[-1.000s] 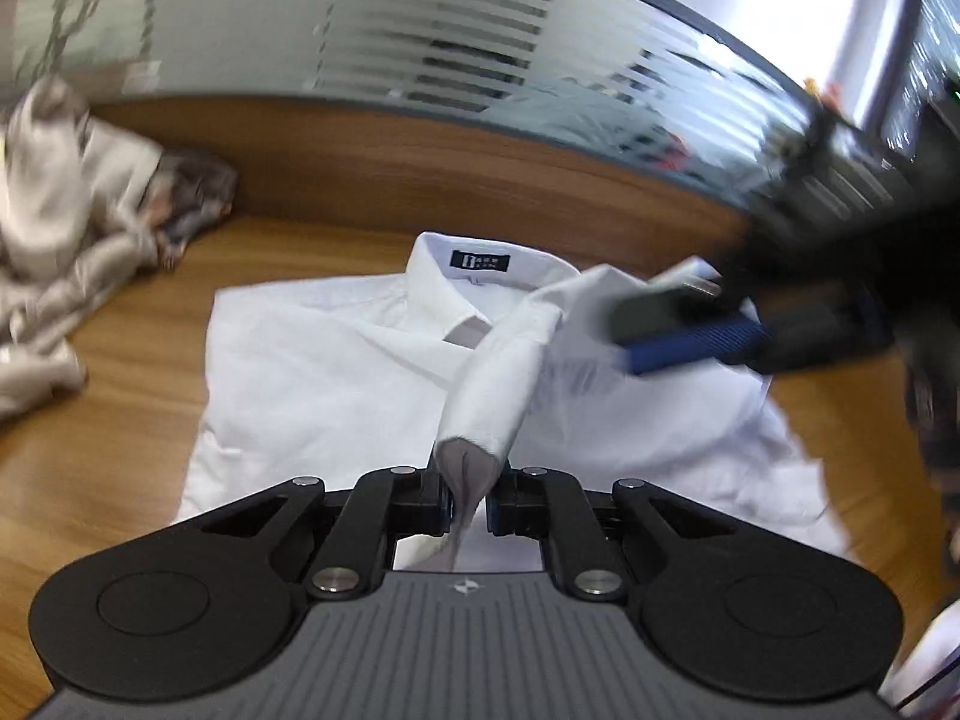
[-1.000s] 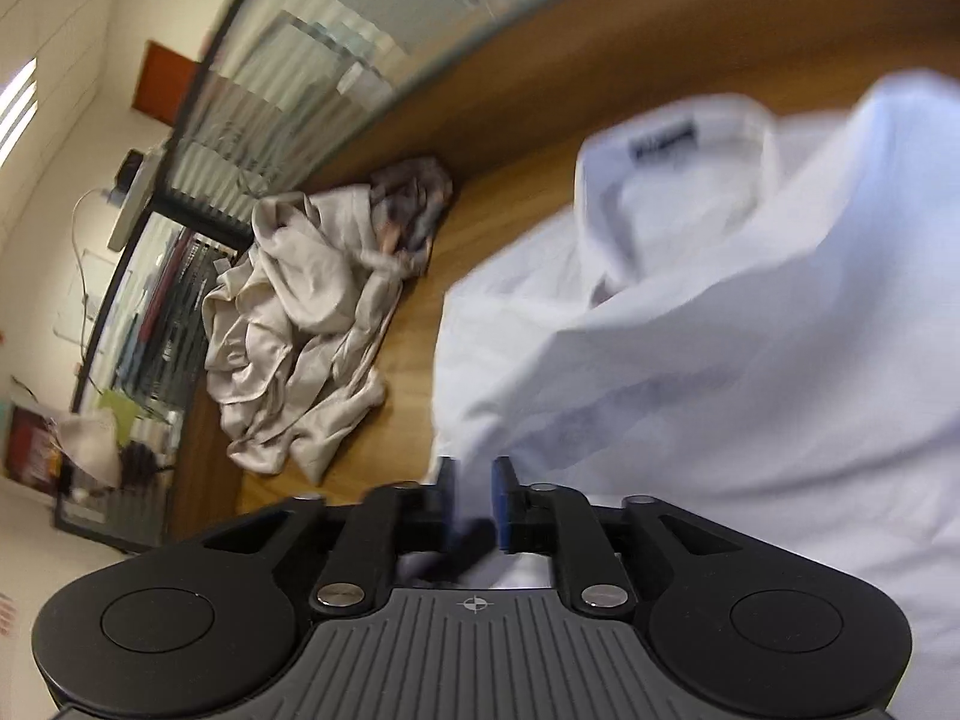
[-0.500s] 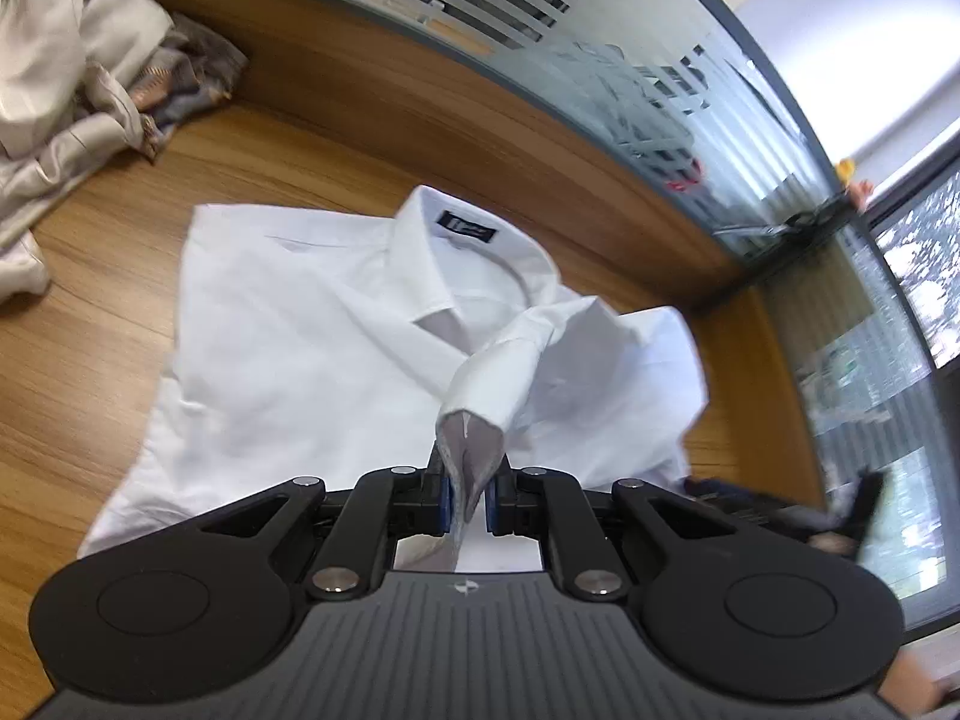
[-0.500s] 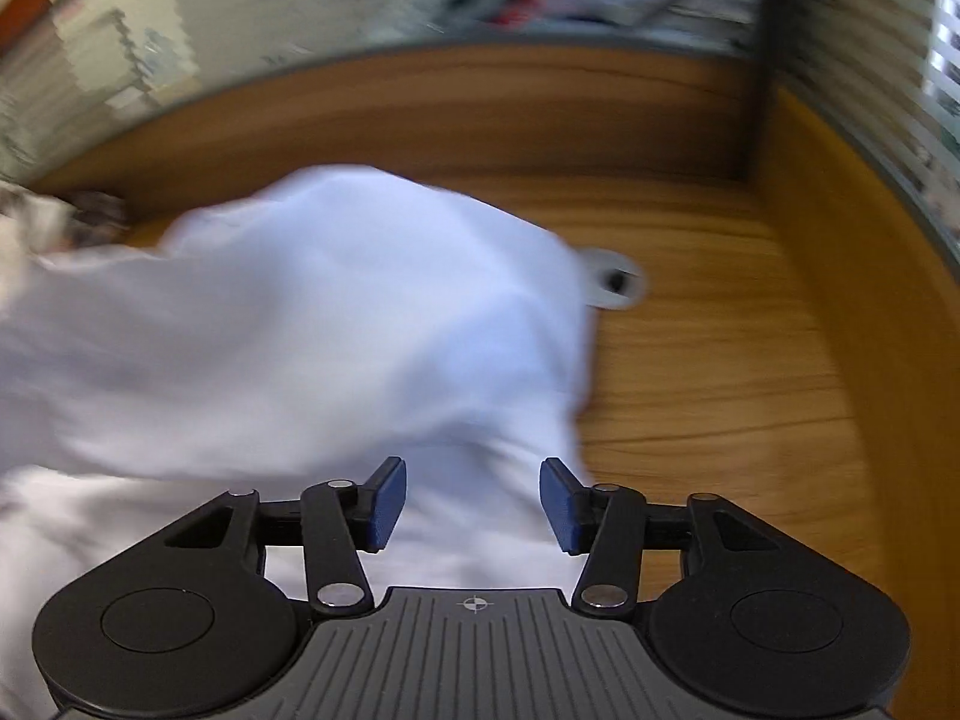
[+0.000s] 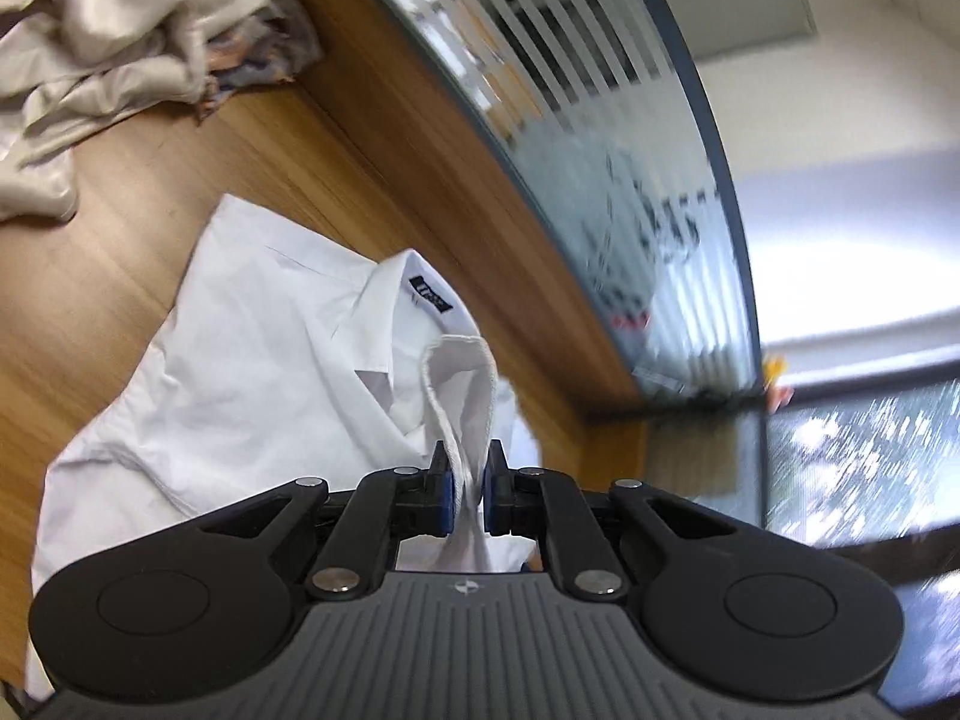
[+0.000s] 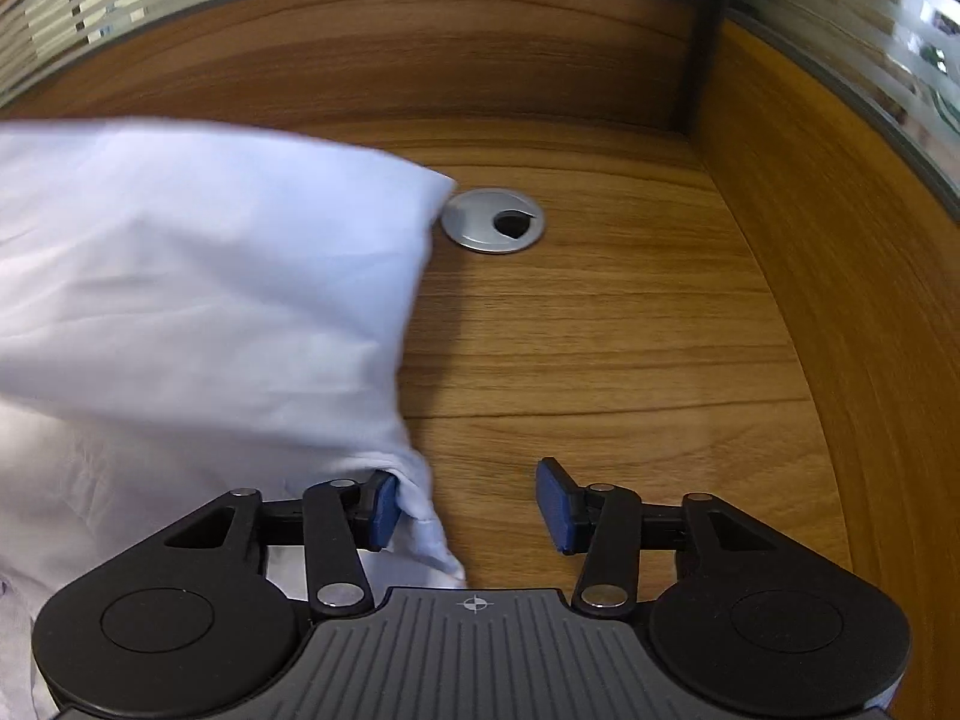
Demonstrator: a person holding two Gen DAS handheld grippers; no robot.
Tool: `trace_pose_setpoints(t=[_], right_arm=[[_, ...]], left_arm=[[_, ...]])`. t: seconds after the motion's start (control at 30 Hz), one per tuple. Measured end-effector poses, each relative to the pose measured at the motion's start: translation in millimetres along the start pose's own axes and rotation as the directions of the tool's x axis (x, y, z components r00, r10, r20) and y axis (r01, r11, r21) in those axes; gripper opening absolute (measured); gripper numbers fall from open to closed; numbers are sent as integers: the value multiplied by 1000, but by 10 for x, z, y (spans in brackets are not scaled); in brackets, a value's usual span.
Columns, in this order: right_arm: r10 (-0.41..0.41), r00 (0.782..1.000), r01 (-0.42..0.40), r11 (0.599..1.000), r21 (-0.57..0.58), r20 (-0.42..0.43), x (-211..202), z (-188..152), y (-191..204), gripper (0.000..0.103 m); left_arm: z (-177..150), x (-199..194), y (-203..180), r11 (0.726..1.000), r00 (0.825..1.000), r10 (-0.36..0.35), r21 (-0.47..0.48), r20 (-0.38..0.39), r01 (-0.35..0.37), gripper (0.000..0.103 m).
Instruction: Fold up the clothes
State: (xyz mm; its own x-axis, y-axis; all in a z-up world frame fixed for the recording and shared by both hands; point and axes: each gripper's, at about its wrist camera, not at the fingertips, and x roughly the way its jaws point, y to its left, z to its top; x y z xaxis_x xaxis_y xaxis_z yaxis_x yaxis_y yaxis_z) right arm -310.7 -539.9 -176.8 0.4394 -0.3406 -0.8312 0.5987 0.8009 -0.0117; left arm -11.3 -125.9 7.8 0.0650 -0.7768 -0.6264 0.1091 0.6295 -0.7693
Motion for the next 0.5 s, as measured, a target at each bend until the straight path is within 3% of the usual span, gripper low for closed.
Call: trace_pose_setpoints(t=[0.17,0.23,0.43,0.47,0.5], right_arm=[[-7,999,10,997,-73,37,10,-44,41,58],[-2,999,6,997,-79,46,-31,-49,37,58],[29,999,-23,986,-166,28,-164,-52,81,53],[29,999,-25,983,-182,24,-179,-56,86,51],[30,999,-25,981,-193,22,-201,-59,92,51]], left_arm=[[-79,-7,284,997,997,70,-33,-26,-71,9],[-161,27,417,992,991,129,-7,-35,-129,9],[-432,239,741,950,955,294,125,-47,-286,14],[-473,262,748,934,947,320,175,-26,-310,17],[-514,283,737,915,939,343,228,-3,-333,28]])
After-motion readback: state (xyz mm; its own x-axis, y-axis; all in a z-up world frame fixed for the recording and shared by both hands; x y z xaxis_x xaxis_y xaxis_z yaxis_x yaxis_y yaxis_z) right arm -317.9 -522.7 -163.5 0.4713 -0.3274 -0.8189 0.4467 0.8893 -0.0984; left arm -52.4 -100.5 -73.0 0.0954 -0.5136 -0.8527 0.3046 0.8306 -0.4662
